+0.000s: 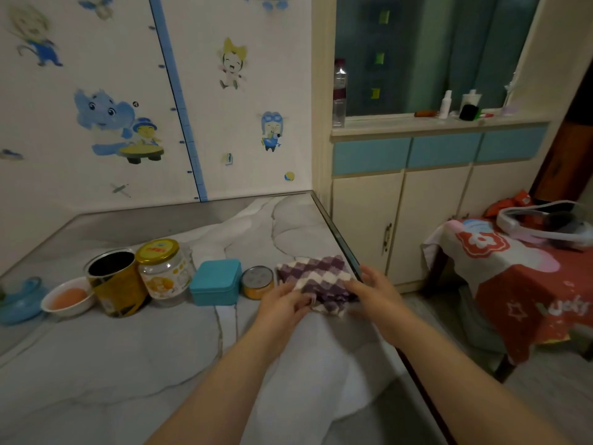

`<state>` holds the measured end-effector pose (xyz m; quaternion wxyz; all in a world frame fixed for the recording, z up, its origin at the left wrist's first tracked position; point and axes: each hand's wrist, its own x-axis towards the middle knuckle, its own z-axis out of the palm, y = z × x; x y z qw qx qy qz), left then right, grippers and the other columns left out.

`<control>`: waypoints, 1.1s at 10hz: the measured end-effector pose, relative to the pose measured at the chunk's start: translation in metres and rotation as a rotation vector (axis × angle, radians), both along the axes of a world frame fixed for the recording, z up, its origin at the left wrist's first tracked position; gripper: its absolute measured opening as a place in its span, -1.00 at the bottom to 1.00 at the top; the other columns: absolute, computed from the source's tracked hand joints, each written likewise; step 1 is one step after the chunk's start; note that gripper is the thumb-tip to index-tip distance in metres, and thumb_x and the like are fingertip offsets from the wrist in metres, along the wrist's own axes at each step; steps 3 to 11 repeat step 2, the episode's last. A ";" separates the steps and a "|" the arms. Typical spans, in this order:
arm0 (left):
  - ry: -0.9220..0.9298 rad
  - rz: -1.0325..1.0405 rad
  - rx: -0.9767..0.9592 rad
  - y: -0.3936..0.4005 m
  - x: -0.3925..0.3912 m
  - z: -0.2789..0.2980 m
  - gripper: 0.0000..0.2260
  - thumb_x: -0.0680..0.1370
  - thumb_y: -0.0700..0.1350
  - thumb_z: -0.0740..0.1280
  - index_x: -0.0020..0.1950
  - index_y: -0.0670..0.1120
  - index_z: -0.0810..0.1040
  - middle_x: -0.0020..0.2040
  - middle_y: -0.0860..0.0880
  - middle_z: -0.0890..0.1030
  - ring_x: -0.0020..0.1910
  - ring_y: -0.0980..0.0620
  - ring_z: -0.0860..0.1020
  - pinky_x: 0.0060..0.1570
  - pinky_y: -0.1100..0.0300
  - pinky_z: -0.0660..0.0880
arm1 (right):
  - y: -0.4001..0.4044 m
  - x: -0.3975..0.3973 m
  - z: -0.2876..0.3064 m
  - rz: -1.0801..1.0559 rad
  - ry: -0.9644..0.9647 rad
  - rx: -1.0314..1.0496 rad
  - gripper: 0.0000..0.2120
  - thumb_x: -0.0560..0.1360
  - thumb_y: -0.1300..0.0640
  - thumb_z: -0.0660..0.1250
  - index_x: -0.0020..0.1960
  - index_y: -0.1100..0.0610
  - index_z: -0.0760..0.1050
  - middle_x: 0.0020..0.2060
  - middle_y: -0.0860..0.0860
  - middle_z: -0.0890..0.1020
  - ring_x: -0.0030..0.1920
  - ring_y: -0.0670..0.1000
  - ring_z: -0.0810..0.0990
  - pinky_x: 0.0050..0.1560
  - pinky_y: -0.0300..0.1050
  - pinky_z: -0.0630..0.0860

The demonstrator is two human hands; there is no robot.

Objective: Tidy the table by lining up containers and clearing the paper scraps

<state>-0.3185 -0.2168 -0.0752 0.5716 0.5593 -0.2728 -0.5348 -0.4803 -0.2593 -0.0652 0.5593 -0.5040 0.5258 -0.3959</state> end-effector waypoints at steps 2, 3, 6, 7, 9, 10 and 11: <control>-0.626 -0.082 0.053 0.033 0.038 -0.007 -0.63 0.47 -0.09 0.31 0.28 0.02 0.47 0.08 -0.02 0.54 -0.12 -0.03 0.60 -0.21 0.17 0.55 | 0.028 0.013 -0.001 0.042 0.207 -0.122 -0.72 0.59 0.19 0.25 0.28 0.04 0.43 0.06 -0.03 0.57 -0.01 -0.05 0.54 0.06 -0.06 0.52; -0.626 -0.082 0.053 0.033 0.038 -0.007 -0.63 0.47 -0.09 0.31 0.28 0.02 0.47 0.08 -0.02 0.54 -0.12 -0.03 0.60 -0.21 0.17 0.55 | 0.028 0.013 -0.001 0.042 0.207 -0.122 -0.72 0.59 0.19 0.25 0.28 0.04 0.43 0.06 -0.03 0.57 -0.01 -0.05 0.54 0.06 -0.06 0.52; -0.626 -0.082 0.053 0.033 0.038 -0.007 -0.63 0.47 -0.09 0.31 0.28 0.02 0.47 0.08 -0.02 0.54 -0.12 -0.03 0.60 -0.21 0.17 0.55 | 0.028 0.013 -0.001 0.042 0.207 -0.122 -0.72 0.59 0.19 0.25 0.28 0.04 0.43 0.06 -0.03 0.57 -0.01 -0.05 0.54 0.06 -0.06 0.52; -0.626 -0.082 0.053 0.033 0.038 -0.007 -0.63 0.47 -0.09 0.31 0.28 0.02 0.47 0.08 -0.02 0.54 -0.12 -0.03 0.60 -0.21 0.17 0.55 | 0.028 0.013 -0.001 0.042 0.207 -0.122 -0.72 0.59 0.19 0.25 0.28 0.04 0.43 0.06 -0.03 0.57 -0.01 -0.05 0.54 0.06 -0.06 0.52; -0.626 -0.082 0.053 0.033 0.038 -0.007 -0.63 0.47 -0.09 0.31 0.28 0.02 0.47 0.08 -0.02 0.54 -0.12 -0.03 0.60 -0.21 0.17 0.55 | 0.028 0.013 -0.001 0.042 0.207 -0.122 -0.72 0.59 0.19 0.25 0.28 0.04 0.43 0.06 -0.03 0.57 -0.01 -0.05 0.54 0.06 -0.06 0.52; -0.626 -0.082 0.053 0.033 0.038 -0.007 -0.63 0.47 -0.09 0.31 0.28 0.02 0.47 0.08 -0.02 0.54 -0.12 -0.03 0.60 -0.21 0.17 0.55 | 0.028 0.013 -0.001 0.042 0.207 -0.122 -0.72 0.59 0.19 0.25 0.28 0.04 0.43 0.06 -0.03 0.57 -0.01 -0.05 0.54 0.06 -0.06 0.52; -0.626 -0.082 0.053 0.033 0.038 -0.007 -0.63 0.47 -0.09 0.31 0.28 0.02 0.47 0.08 -0.02 0.54 -0.12 -0.03 0.60 -0.21 0.17 0.55 | 0.028 0.013 -0.001 0.042 0.207 -0.122 -0.72 0.59 0.19 0.25 0.28 0.04 0.43 0.06 -0.03 0.57 -0.01 -0.05 0.54 0.06 -0.06 0.52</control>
